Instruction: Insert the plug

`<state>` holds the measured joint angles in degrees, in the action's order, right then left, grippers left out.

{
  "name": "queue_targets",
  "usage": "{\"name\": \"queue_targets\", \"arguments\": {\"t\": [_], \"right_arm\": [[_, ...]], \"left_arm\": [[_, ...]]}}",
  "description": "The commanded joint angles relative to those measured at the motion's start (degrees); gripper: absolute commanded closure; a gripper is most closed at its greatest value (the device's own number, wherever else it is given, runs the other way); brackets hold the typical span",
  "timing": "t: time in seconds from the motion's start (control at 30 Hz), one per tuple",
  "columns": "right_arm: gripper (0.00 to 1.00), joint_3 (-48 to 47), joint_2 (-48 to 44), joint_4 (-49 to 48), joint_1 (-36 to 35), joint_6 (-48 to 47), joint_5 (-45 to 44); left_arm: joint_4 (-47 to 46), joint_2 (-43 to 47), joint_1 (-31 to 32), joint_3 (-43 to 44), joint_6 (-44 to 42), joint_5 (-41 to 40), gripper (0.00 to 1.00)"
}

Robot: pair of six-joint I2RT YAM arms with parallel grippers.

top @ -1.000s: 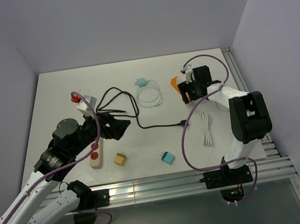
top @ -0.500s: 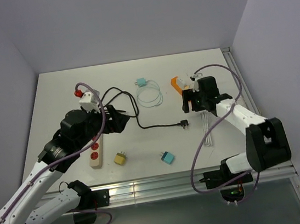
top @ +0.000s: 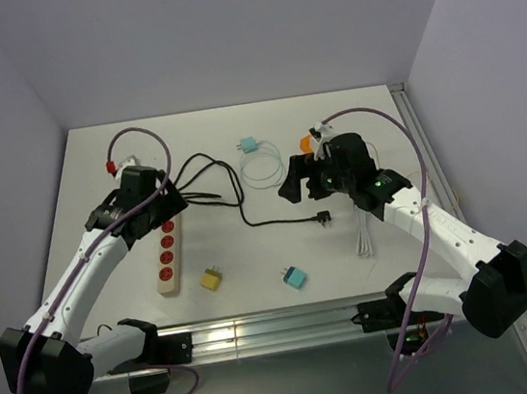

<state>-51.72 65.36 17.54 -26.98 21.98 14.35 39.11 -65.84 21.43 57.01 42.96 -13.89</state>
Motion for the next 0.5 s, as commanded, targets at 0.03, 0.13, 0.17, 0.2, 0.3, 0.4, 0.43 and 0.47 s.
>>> {"name": "queue_targets", "arguments": {"t": [0.03, 0.13, 0.17, 0.2, 0.3, 0.4, 0.43, 0.47], "right_arm": [[0.0, 3.4, -1.0, -5.7, 0.1, 4.3, 13.1], [0.0, 5.9, -1.4, -8.9, 0.0, 6.1, 14.0], [0.0, 5.8, -1.1, -7.7, -0.1, 6.1, 12.6], [0.0, 5.8, -1.1, -7.1, 0.0, 5.9, 12.2], [0.0, 5.5, -1.2, -5.0, 0.0, 4.0, 12.6], [0.0, 5.6, -2.2, -4.4, -0.1, 1.9, 14.1], [0.0, 6.0, -2.6, -4.6, 0.0, 1.7, 14.4], [0.0, 6.2, -3.6, -4.7, 0.0, 1.5, 15.4]], "left_arm": [[3.8, -0.2, -6.2, -3.2, 9.9, -0.7, 0.07], [6.1, -1.2, -7.3, -4.4, 14.4, -2.4, 0.05], [7.2, -1.4, -7.4, -4.7, 15.8, -4.0, 0.04], [8.4, -1.4, -7.4, -5.2, 19.1, -4.8, 0.03], [12.2, -1.7, -7.7, -8.2, 28.0, -7.9, 0.05], [11.5, -1.0, -7.9, -10.9, 32.6, -6.4, 0.06], [10.3, 0.2, -7.9, -13.5, 33.5, -6.2, 0.06], [9.4, 0.6, -8.1, -14.6, 34.2, -5.9, 0.07]]}}
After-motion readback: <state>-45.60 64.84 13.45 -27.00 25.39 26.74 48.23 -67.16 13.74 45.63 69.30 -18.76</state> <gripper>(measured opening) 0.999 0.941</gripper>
